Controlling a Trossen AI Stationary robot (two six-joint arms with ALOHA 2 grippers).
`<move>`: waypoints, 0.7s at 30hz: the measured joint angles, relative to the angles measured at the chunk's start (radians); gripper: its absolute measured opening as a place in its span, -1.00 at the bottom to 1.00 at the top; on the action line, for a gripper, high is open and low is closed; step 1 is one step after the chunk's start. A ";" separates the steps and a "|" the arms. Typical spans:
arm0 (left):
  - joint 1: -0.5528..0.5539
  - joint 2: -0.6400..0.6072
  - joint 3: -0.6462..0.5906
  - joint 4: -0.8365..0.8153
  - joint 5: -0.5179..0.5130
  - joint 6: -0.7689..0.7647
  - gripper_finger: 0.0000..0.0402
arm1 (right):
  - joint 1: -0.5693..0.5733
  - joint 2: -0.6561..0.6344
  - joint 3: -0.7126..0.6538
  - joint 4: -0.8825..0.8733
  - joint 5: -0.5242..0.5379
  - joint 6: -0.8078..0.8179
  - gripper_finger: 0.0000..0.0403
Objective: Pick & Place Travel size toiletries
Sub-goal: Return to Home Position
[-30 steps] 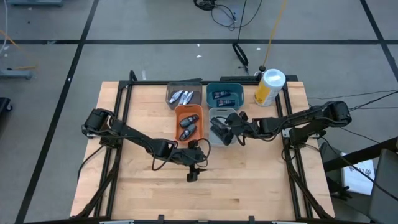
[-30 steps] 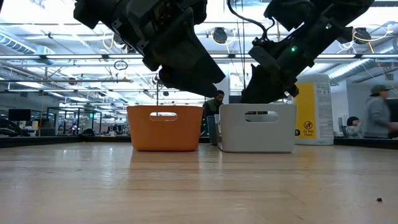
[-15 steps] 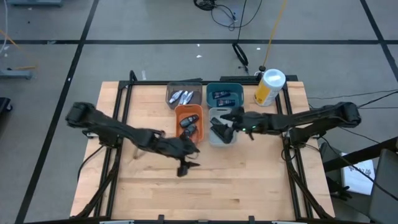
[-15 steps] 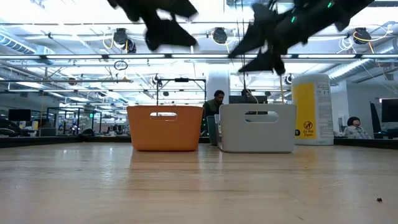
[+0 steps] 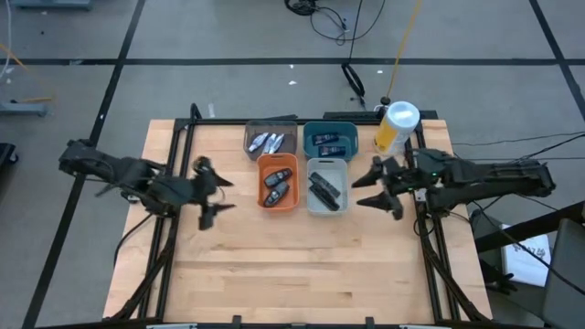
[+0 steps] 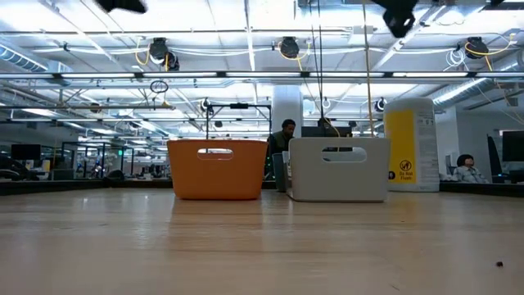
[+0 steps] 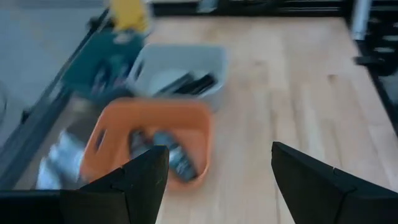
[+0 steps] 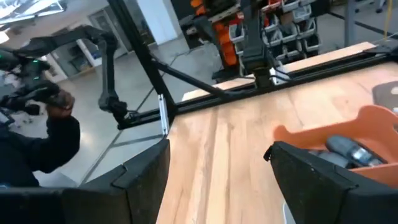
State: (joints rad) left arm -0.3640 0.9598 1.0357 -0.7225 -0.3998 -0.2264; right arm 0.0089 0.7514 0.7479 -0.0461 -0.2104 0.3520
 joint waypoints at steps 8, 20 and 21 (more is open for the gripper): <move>-0.104 -0.265 -0.260 0.059 -0.196 -0.105 0.41 | 0.012 -0.221 -0.195 -0.056 0.082 -0.032 0.31; -0.265 -0.687 -0.678 0.346 -0.314 -0.064 0.41 | 0.026 -0.688 -0.483 0.039 0.154 -0.086 0.31; -0.273 -0.709 -0.699 0.363 -0.325 -0.063 0.41 | 0.026 -0.713 -0.493 0.026 0.155 -0.094 0.31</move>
State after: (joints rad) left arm -0.6374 0.2512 0.3368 -0.3596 -0.7251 -0.2897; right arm 0.0345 0.0380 0.2549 -0.0196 -0.0556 0.2583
